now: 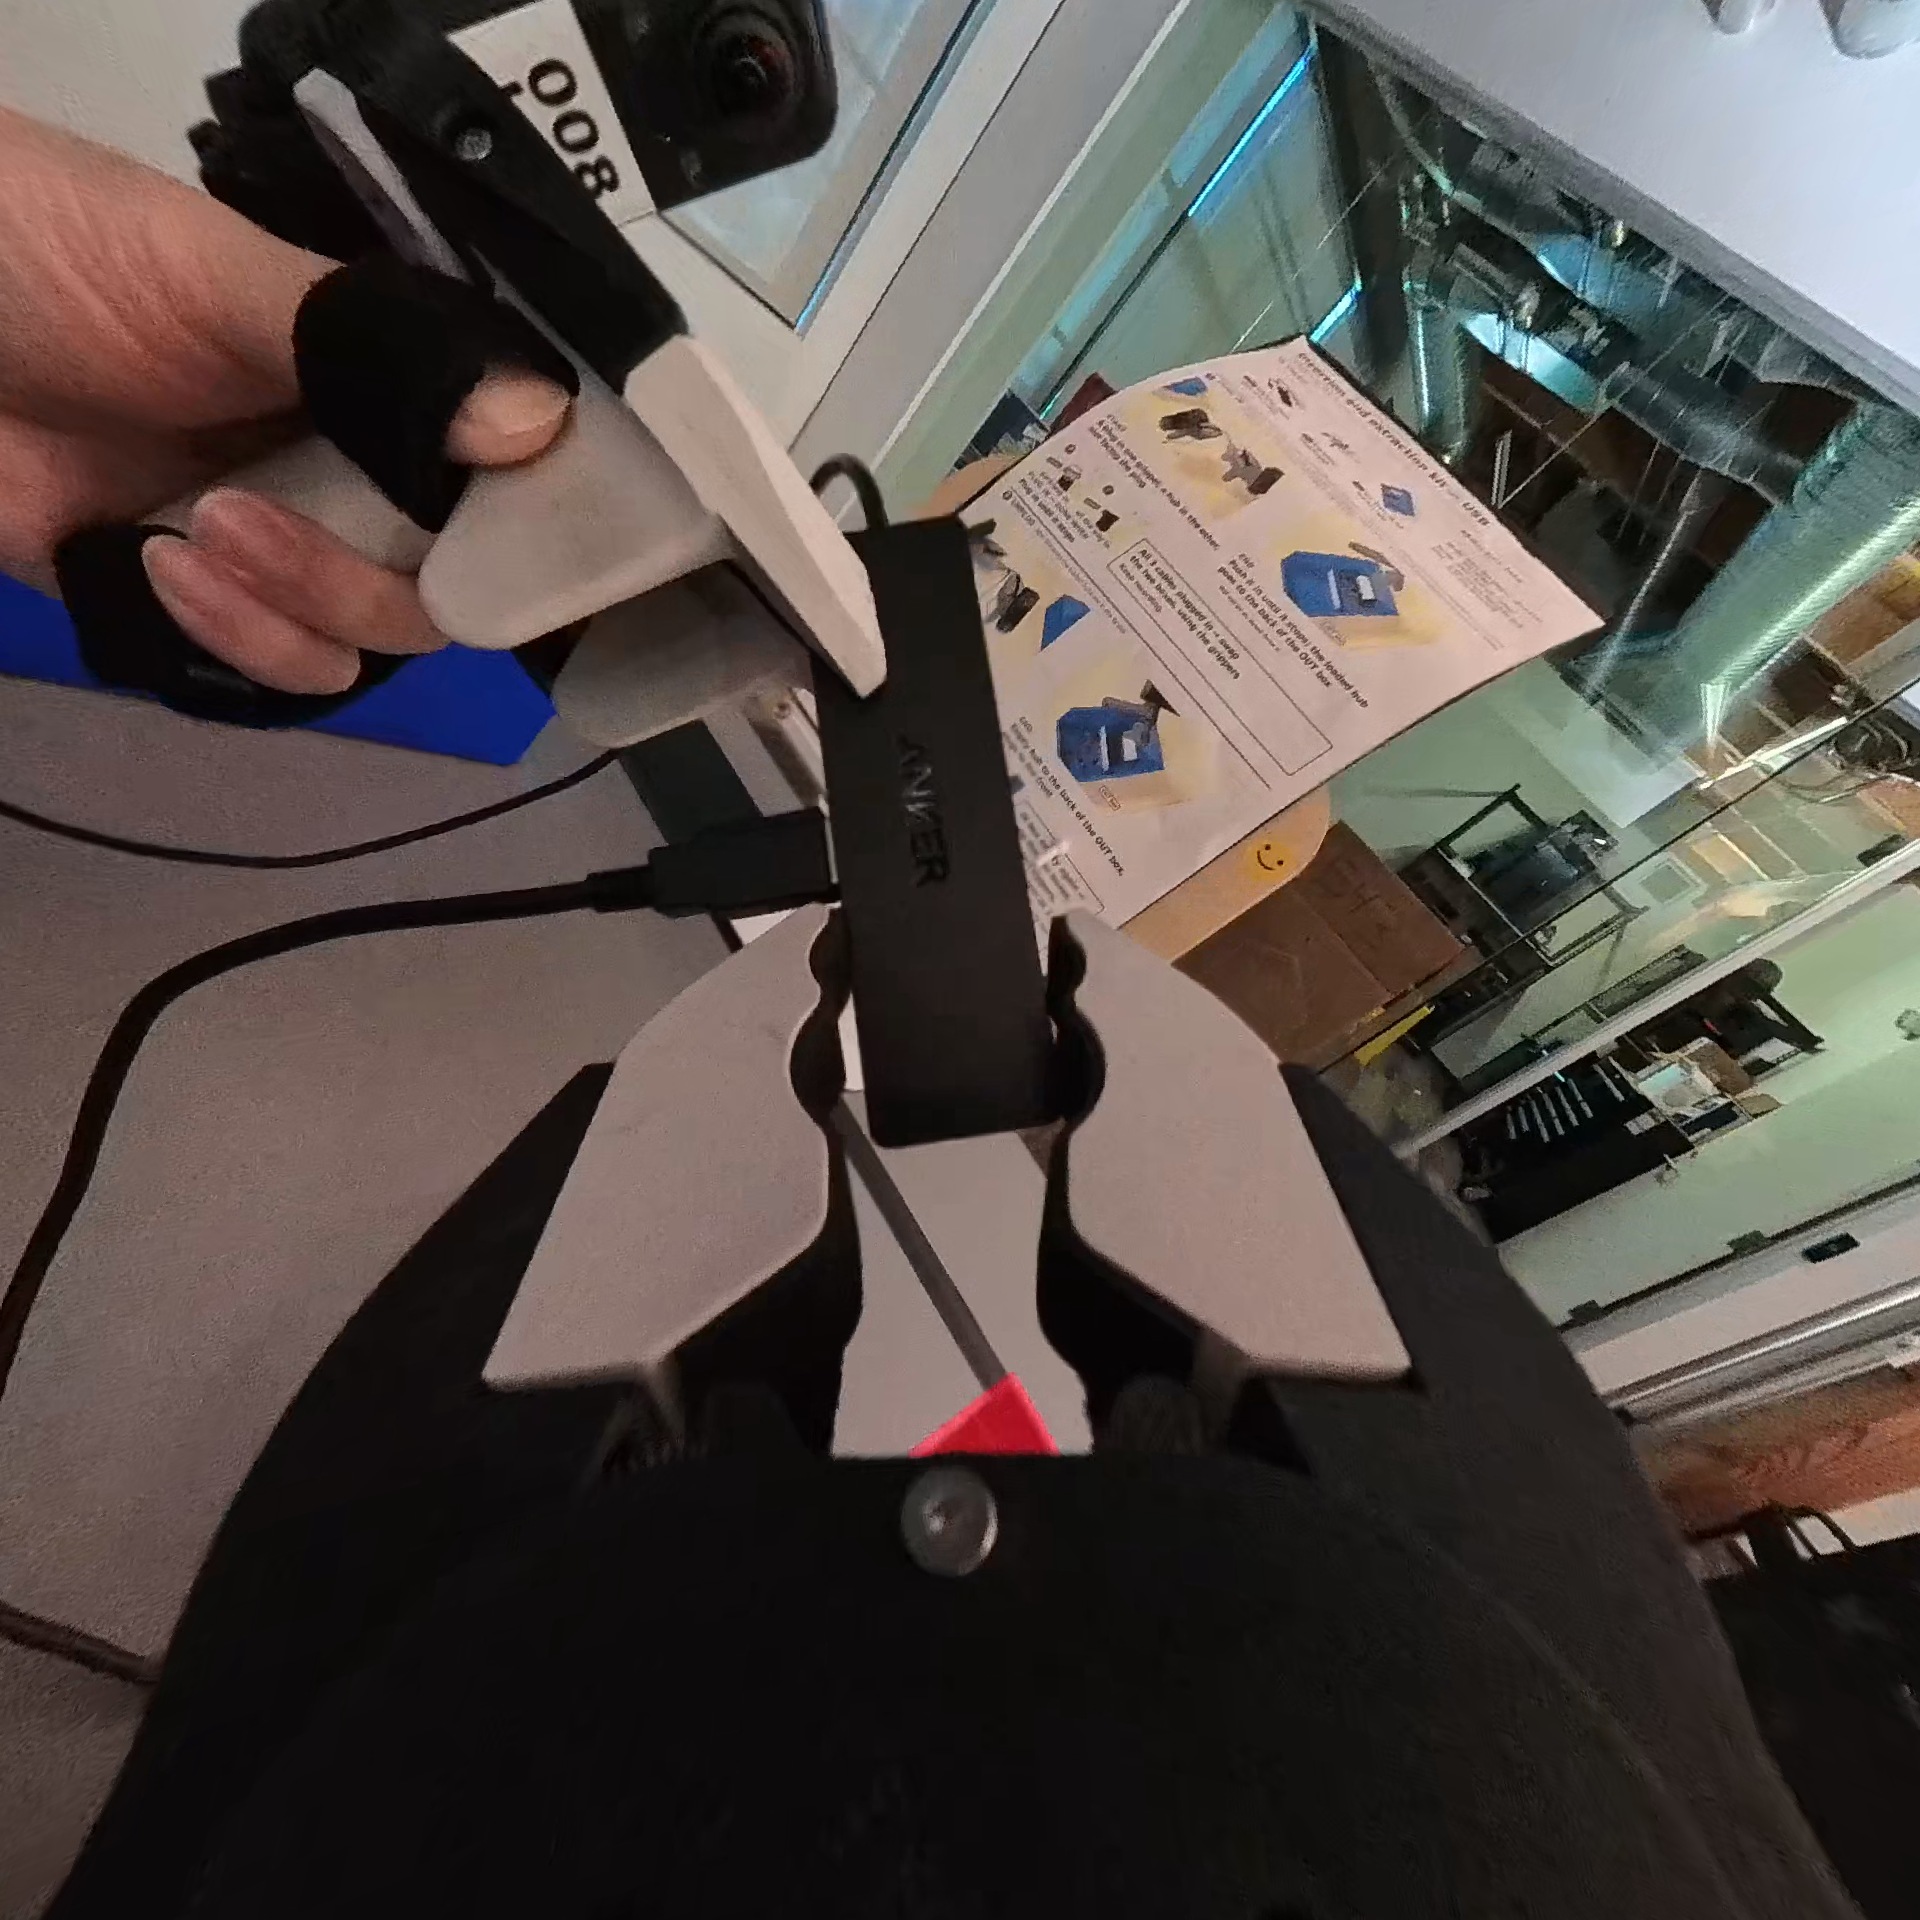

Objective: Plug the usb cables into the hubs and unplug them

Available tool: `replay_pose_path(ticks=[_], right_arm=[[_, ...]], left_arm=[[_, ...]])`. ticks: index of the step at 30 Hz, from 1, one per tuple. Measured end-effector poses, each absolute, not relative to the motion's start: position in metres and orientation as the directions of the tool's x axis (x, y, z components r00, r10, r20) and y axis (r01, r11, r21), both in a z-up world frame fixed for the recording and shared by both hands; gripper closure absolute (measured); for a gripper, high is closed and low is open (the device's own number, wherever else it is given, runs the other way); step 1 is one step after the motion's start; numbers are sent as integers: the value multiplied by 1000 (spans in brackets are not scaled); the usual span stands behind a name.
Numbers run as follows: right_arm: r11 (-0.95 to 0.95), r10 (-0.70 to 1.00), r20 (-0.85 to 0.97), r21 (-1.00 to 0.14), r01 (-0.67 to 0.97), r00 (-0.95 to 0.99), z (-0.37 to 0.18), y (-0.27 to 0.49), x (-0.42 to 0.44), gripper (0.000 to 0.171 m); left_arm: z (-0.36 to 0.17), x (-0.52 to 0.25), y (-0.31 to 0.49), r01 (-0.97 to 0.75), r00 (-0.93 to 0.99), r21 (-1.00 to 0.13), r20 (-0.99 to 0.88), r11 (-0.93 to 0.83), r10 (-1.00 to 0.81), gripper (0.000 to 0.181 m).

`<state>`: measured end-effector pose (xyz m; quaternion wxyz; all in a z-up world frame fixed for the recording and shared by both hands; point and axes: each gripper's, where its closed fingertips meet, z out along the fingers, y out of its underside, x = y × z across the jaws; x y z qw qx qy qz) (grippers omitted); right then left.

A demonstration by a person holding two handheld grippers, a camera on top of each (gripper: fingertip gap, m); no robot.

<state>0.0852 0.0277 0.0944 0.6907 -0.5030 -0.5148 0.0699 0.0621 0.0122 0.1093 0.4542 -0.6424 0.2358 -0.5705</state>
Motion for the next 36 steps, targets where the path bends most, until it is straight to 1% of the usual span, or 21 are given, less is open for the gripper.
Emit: replay_pose_path(ticks=[5, 6, 8, 12, 14, 17, 19, 21, 23, 25, 27, 28, 30, 31, 33, 35, 36], right_arm=[[506, 576, 675, -737, 448, 461, 100, 23, 89, 134], [514, 560, 684, -729, 452, 467, 101, 23, 90, 134], [508, 525, 696, -718, 476, 490, 103, 27, 98, 134], [465, 490, 694, -720, 515, 528, 100, 37, 119, 135], [451, 474, 696, -718, 530, 539, 100, 41, 126, 135], [440, 456, 704, -710, 550, 545, 99, 43, 131, 135], [442, 455, 704, -710, 548, 545, 99, 43, 132, 135], [446, 472, 696, -718, 535, 540, 98, 42, 130, 135], [445, 495, 692, -721, 531, 525, 94, 42, 127, 135], [440, 519, 689, -723, 533, 506, 88, 43, 123, 135], [442, 536, 693, -716, 540, 482, 82, 43, 118, 135], [448, 539, 702, -707, 547, 466, 79, 43, 115, 135], [461, 544, 717, -690, 558, 436, 75, 42, 109, 135], [472, 547, 722, -684, 556, 423, 75, 40, 105, 135], [492, 559, 725, -680, 544, 401, 73, 37, 98, 135], [502, 566, 730, -674, 541, 384, 71, 36, 94, 135], [503, 568, 731, -672, 544, 378, 69, 36, 93, 135]], left_arm=[[112, 65, 9, 146, 192, -873, 487, -466, -852, 171], [112, 65, 8, 135, 201, -882, 471, -452, -859, 168], [108, 61, 9, 93, 256, -914, 405, -395, -878, 162], [88, 37, 21, -50, 462, -968, 194, -244, -865, 154], [78, 24, 25, -118, 525, -968, 130, -223, -841, 145], [55, 3, 23, -188, 551, -940, 139, -285, -823, 134], [35, -13, 24, -209, 572, -920, 159, -330, -805, 131], [19, -30, 29, -199, 613, -919, 154, -340, -775, 132], [12, -42, 33, -217, 656, -925, 97, -311, -749, 133], [8, -54, 42, -336, 707, -903, -55, -266, -705, 132], [10, -78, 60, -533, 744, -816, -324, -225, -585, 127], [17, -91, 68, -627, 724, -753, -470, -199, -506, 125], [38, -110, 80, -792, 604, -591, -719, -155, -344, 120], [49, -115, 84, -856, 517, -500, -809, -133, -280, 119], [68, -117, 87, -951, 308, -295, -936, -98, -168, 122], [80, -113, 87, -993, 101, -94, -990, -74, -94, 124], [84, -112, 87, -997, 21, -16, -997, -70, -69, 125]])
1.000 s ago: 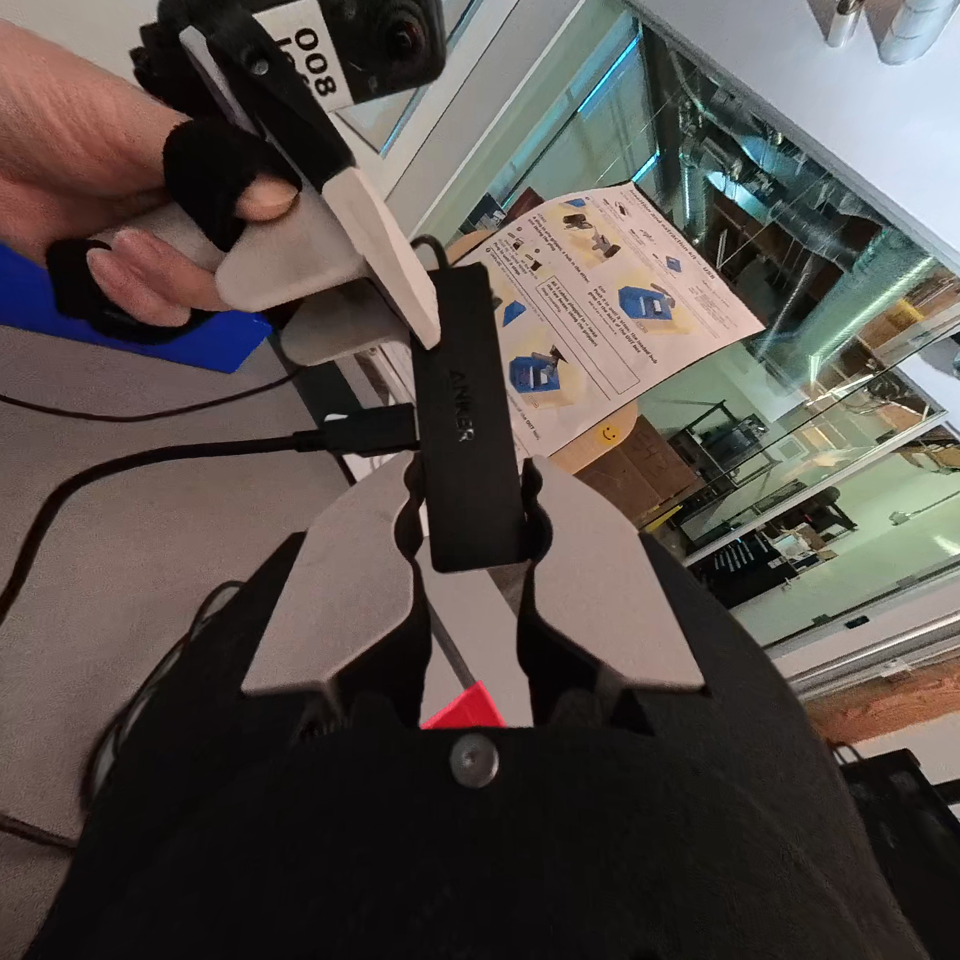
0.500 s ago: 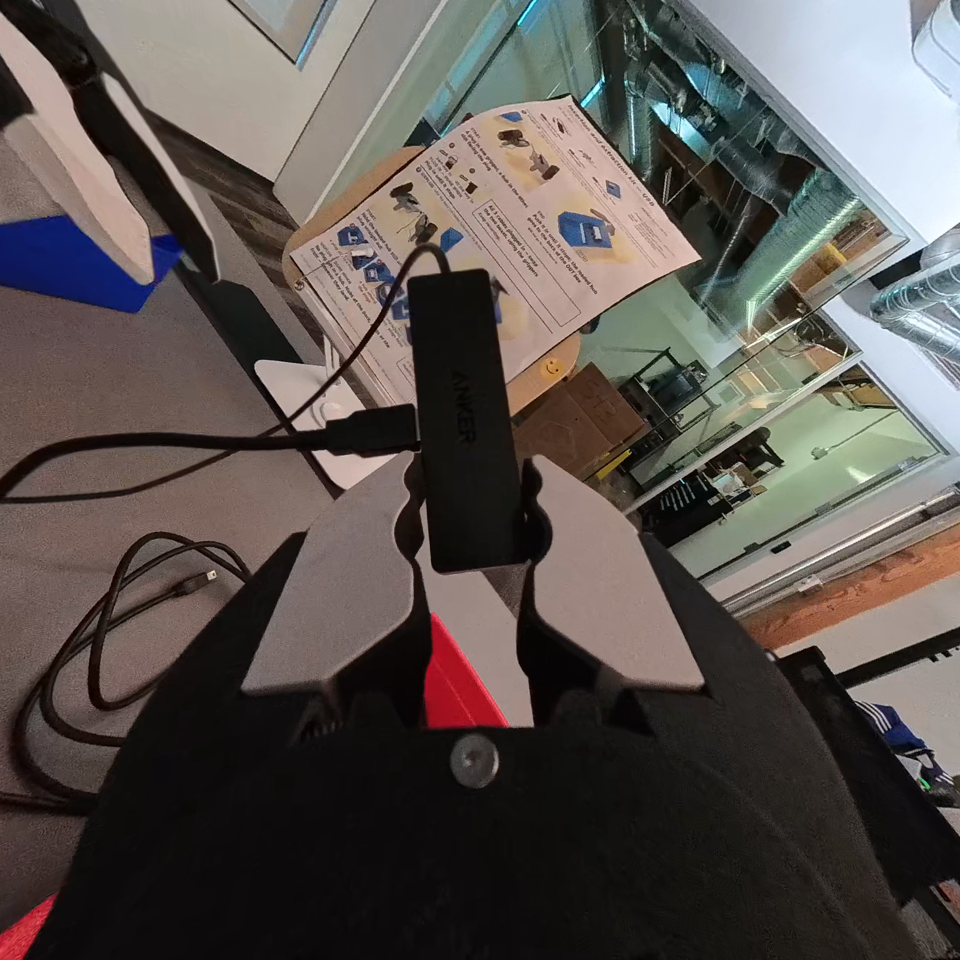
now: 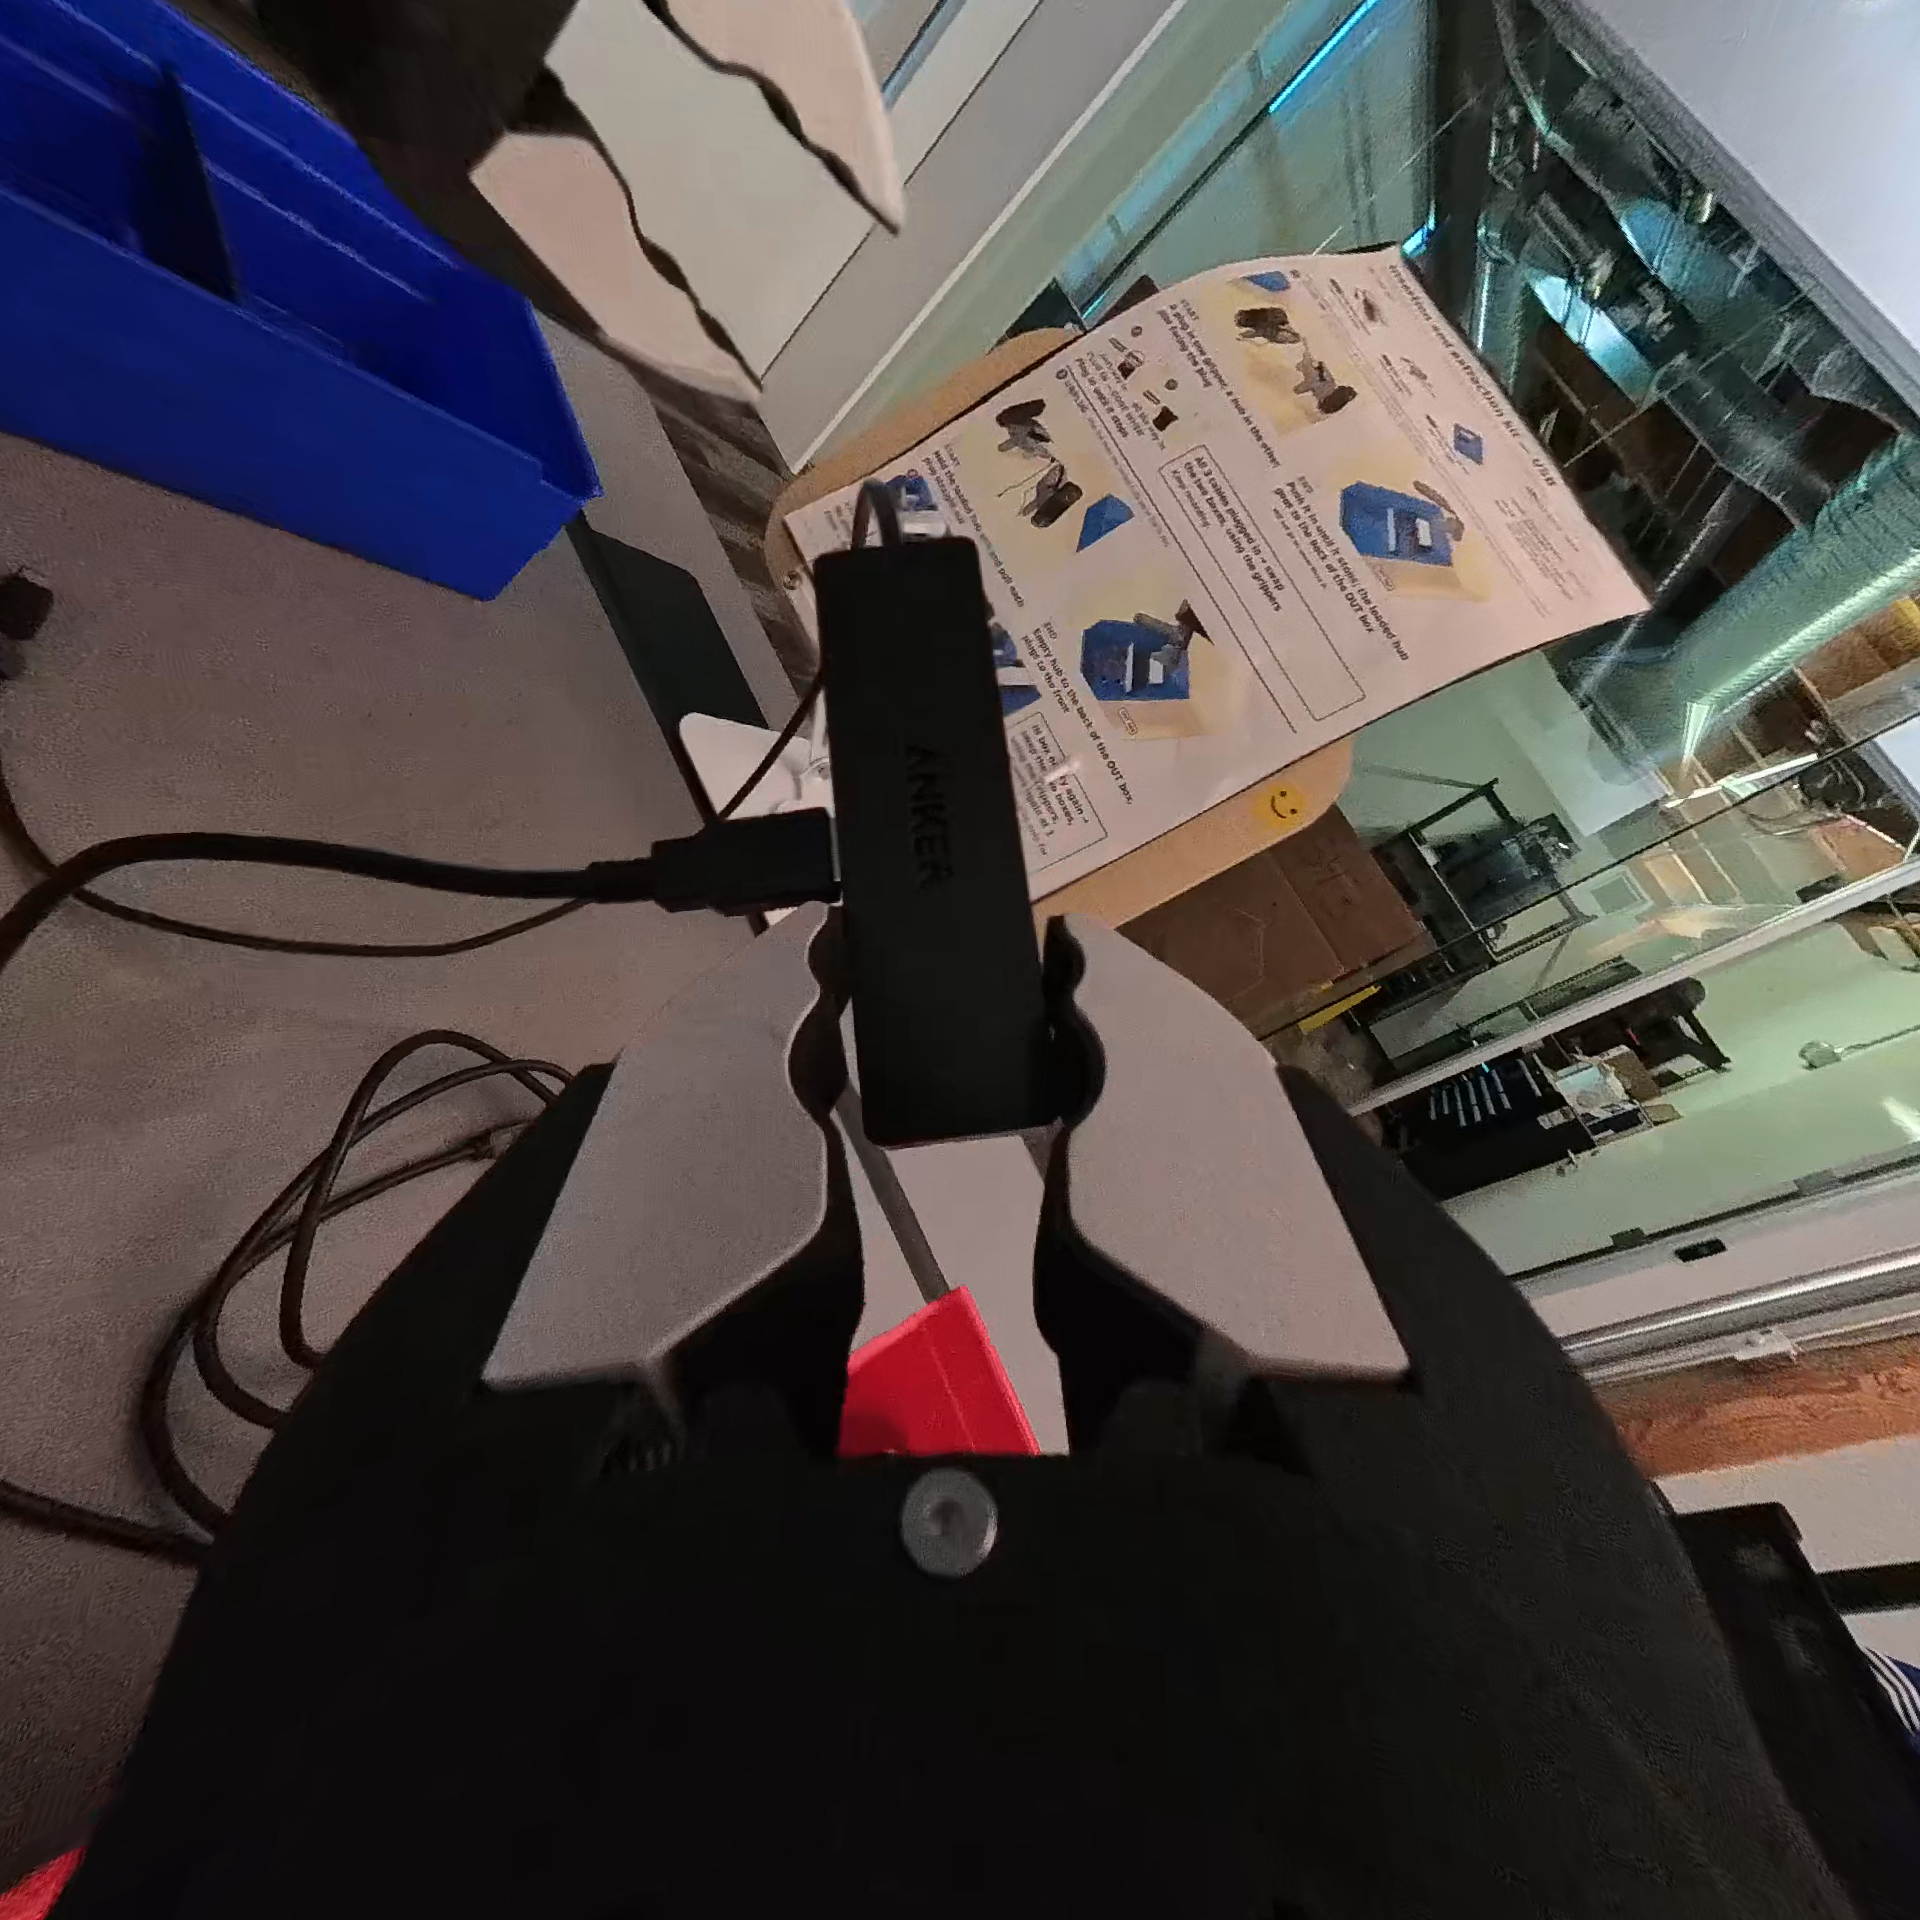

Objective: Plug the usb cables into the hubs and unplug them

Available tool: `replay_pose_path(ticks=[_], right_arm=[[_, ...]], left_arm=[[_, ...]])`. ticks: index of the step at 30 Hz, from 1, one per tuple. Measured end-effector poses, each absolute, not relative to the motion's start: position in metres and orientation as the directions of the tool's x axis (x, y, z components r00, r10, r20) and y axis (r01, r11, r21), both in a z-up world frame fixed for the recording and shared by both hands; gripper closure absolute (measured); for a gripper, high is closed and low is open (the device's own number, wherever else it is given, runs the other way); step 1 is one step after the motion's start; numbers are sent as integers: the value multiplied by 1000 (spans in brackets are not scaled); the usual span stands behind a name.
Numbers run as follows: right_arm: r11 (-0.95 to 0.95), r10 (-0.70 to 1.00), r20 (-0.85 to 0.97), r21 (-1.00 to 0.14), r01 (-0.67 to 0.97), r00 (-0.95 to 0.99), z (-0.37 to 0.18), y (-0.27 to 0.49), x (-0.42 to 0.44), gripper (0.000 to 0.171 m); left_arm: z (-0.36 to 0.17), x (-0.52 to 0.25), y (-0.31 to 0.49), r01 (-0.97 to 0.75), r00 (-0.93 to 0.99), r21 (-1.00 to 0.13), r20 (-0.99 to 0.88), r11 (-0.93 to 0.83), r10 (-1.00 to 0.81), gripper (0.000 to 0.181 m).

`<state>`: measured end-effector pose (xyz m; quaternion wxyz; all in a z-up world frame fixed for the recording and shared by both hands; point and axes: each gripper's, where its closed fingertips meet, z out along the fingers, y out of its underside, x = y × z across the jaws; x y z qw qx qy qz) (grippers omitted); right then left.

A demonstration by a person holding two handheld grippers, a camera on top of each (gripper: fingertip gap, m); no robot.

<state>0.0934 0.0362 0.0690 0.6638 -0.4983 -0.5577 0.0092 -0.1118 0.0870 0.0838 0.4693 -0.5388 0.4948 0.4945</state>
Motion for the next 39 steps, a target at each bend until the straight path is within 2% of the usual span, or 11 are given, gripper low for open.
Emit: replay_pose_path(ticks=[5, 13, 15, 18, 21, 23, 25, 29, 32, 37, 39], right_arm=[[504, 588, 722, -679, 533, 365, 63, 38, 91, 135], [514, 594, 729, -669, 536, 340, 58, 39, 84, 135], [520, 612, 720, -678, 520, 328, 56, 37, 80, 134], [535, 688, 663, -738, 411, 296, 58, 26, 69, 135], [515, 787, 572, -815, 265, 232, 62, 10, 60, 135], [478, 844, 509, -857, 192, 170, 62, 0, 56, 135], [431, 893, 444, -892, 135, 80, 60, -12, 50, 135], [368, 930, 365, -923, 114, -45, 51, -25, 42, 135], [351, 936, 350, -917, 188, -37, 39, -17, 41, 135], [336, 942, 325, -908, 249, -87, 23, -18, 32, 135], [336, 942, 317, -900, 277, -113, 17, -22, 27, 135]], left_arm=[[92, -107, 84, -976, -198, 199, -980, -85, -27, 125], [84, -90, 76, -980, -197, 198, -980, -10, -40, 124], [77, -87, 74, -995, -99, 98, -990, 15, -100, 122], [65, -72, 56, -952, 258, -296, -907, 70, -334, 117], [76, -48, 28, -705, 516, -691, -653, 158, -554, 113], [89, -34, 5, -480, 550, -844, -501, 238, -668, 108], [91, -21, -15, -349, 494, -894, -430, 281, -755, 105], [72, -7, -29, -378, 406, -873, -454, 307, -793, 93], [67, -7, -36, -396, 368, -850, -493, 347, -789, 99], [45, 5, -36, -353, 286, -898, -373, 265, -883, 105], [34, 13, -36, -344, 232, -905, -339, 249, -912, 118]])
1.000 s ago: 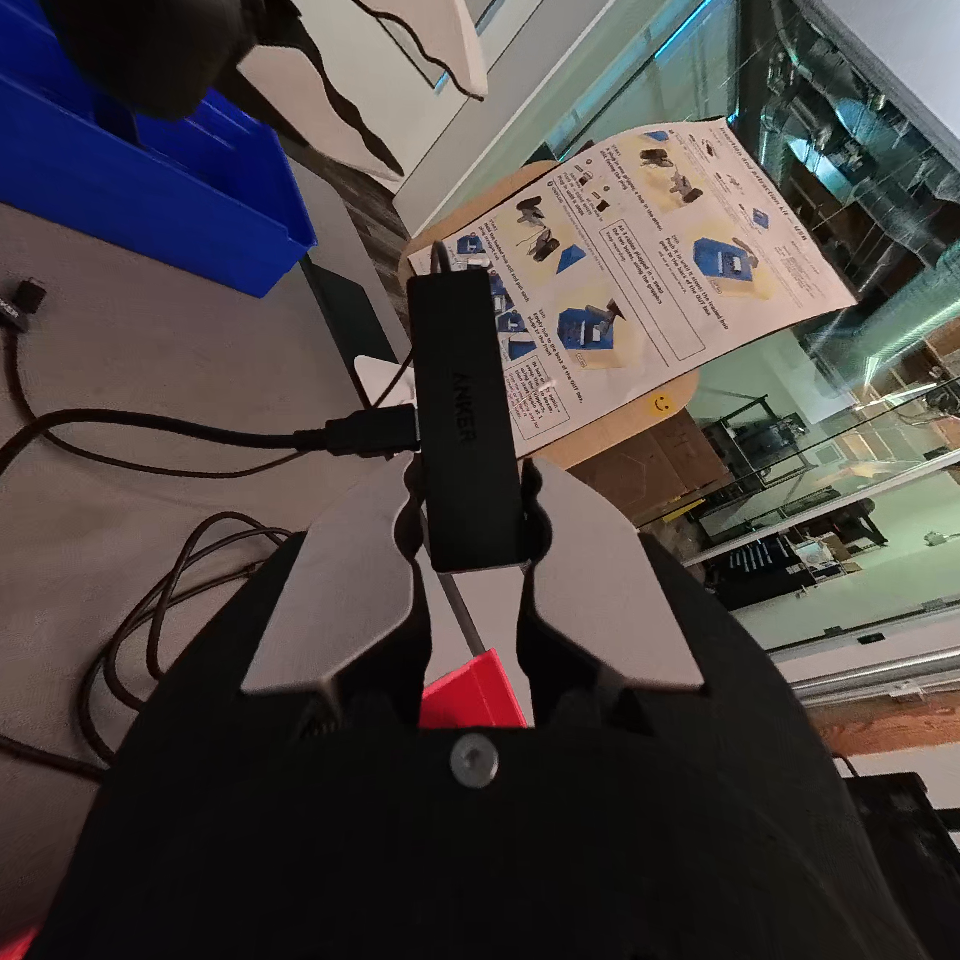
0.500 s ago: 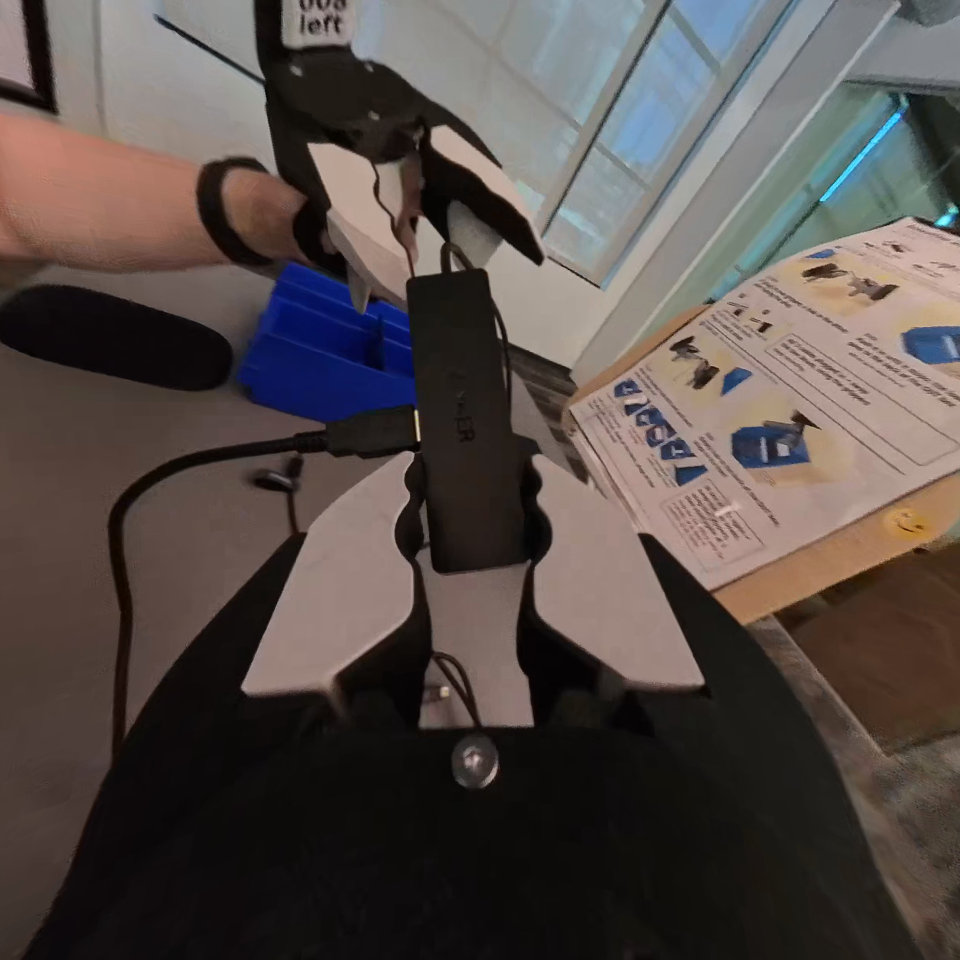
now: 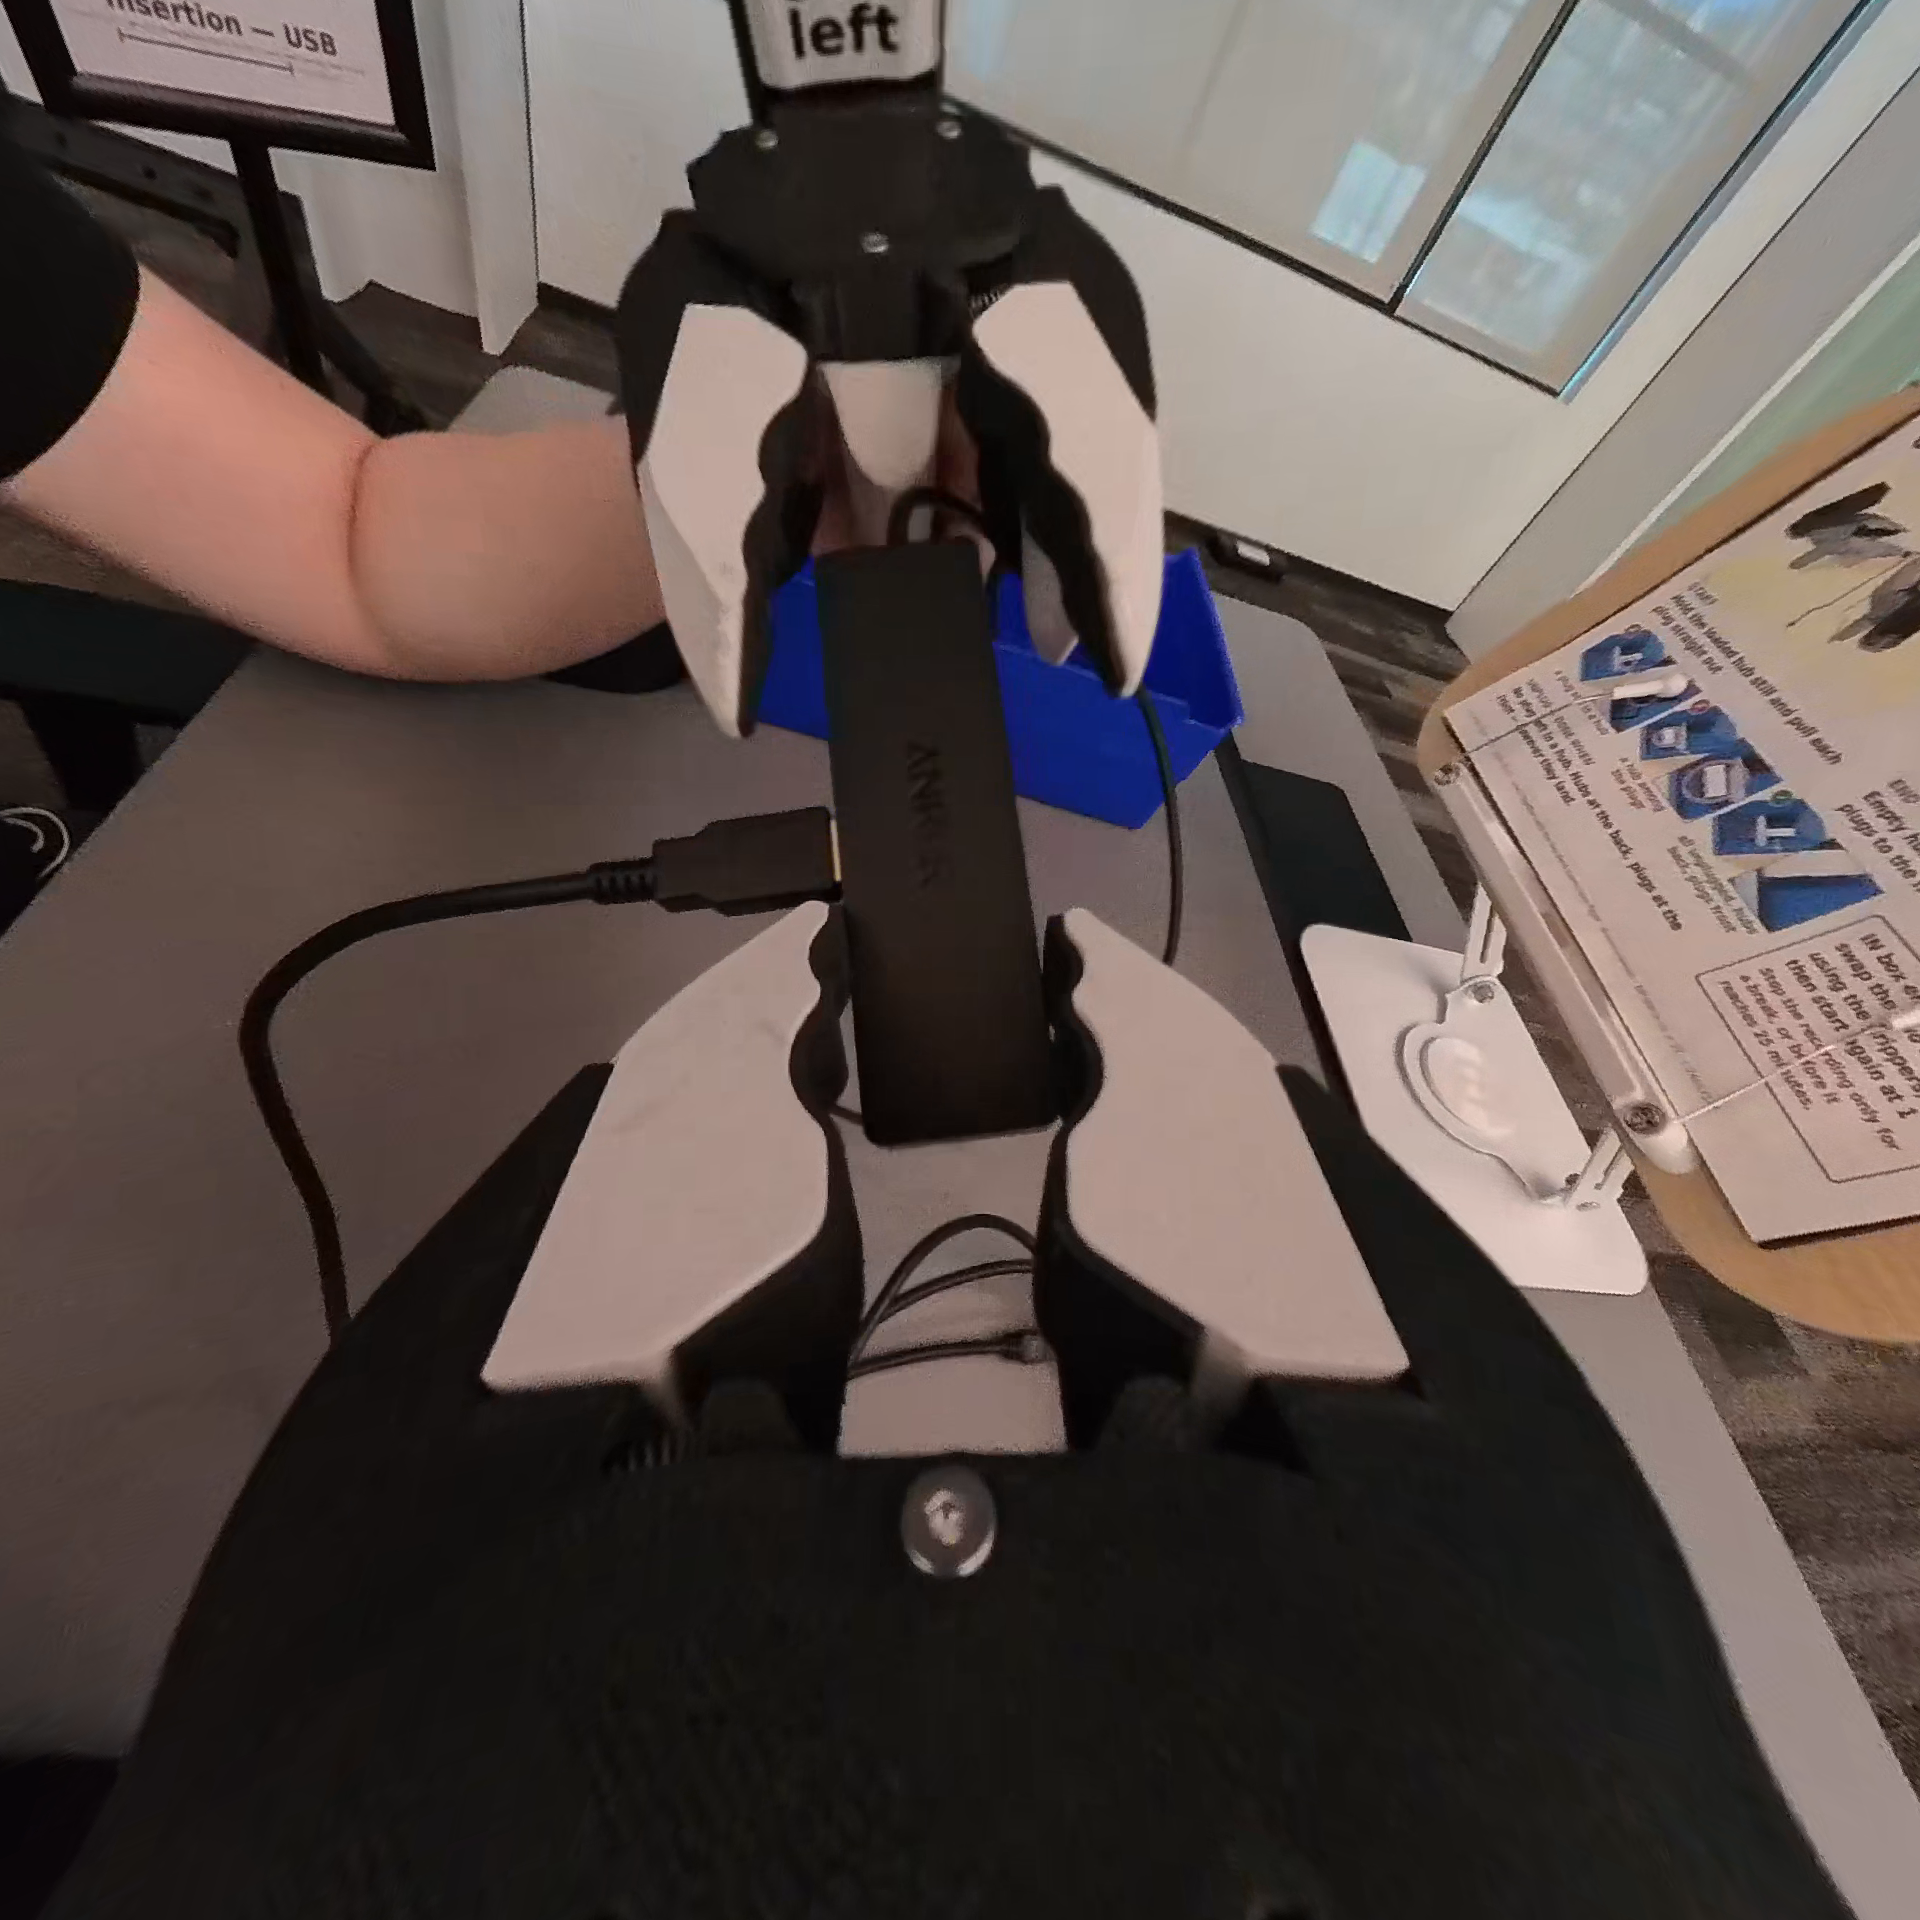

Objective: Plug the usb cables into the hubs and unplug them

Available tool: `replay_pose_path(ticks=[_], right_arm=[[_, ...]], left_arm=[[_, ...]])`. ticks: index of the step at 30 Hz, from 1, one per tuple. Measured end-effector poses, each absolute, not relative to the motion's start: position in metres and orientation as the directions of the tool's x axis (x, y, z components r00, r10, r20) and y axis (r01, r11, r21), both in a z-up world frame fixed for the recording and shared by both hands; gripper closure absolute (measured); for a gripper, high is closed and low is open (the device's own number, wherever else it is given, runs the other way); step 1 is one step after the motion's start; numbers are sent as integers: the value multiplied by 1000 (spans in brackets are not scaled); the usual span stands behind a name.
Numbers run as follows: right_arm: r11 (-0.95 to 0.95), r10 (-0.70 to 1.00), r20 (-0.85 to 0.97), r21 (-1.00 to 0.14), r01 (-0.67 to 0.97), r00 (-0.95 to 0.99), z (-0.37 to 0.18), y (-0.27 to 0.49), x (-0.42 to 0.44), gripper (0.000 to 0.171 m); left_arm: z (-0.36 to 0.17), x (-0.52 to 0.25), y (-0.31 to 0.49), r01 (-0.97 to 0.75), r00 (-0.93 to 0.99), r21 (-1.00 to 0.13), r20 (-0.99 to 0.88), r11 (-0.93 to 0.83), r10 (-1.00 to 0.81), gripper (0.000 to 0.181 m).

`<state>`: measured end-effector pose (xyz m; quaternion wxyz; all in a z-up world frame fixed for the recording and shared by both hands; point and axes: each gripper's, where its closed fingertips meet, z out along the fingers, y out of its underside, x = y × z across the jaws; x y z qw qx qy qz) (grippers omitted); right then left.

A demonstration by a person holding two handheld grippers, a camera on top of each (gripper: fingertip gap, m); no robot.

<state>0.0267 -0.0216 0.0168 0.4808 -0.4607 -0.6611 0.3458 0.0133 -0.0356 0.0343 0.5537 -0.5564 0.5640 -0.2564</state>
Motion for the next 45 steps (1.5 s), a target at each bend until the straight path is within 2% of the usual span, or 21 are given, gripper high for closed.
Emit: replay_pose_path(ticks=[3, 8, 20, 22, 25, 27, 29, 34, 37, 38, 45], right_arm=[[335, 942, 314, -886, 320, -115, 10, -20, 23, 135], [308, 951, 289, -887, 344, -106, 0, -13, 24, 135], [367, 930, 352, -877, 311, -104, 4, -16, 17, 135], [382, 923, 372, -867, 318, -97, 5, -15, 17, 135], [394, 917, 393, -865, 311, -66, 11, -13, 20, 134], [398, 914, 401, -864, 307, -58, 13, -13, 21, 135], [395, 917, 394, -870, 295, -64, 15, -15, 20, 135], [388, 920, 386, -875, 288, -68, 17, -17, 22, 134], [385, 922, 381, -874, 297, -73, 15, -17, 21, 135], [387, 921, 383, -870, 306, -76, 13, -17, 20, 134], [393, 918, 390, -878, 275, -67, 18, -17, 19, 134]], left_arm=[[22, 16, -35, -339, 179, -899, -351, 277, -919, 142], [5, 14, -21, -457, 207, -844, -409, 282, -889, 141], [-2, 14, -22, -487, 215, -828, -421, 277, -881, 136], [3, 15, -21, -464, 226, -835, -435, 296, -872, 141], [14, 11, -24, -408, 242, -869, -398, 279, -885, 136], [19, 7, -25, -397, 252, -871, -407, 290, -878, 145], [23, 8, -28, -376, 250, -867, -435, 327, -865, 145], [26, 10, -29, -361, 261, -865, -453, 349, -852, 145], [22, 13, -29, -370, 246, -865, -443, 339, -862, 137], [23, 13, -28, -374, 248, -860, -453, 346, -856, 141], [32, 14, -29, -375, 272, -839, -506, 394, -818, 143]])
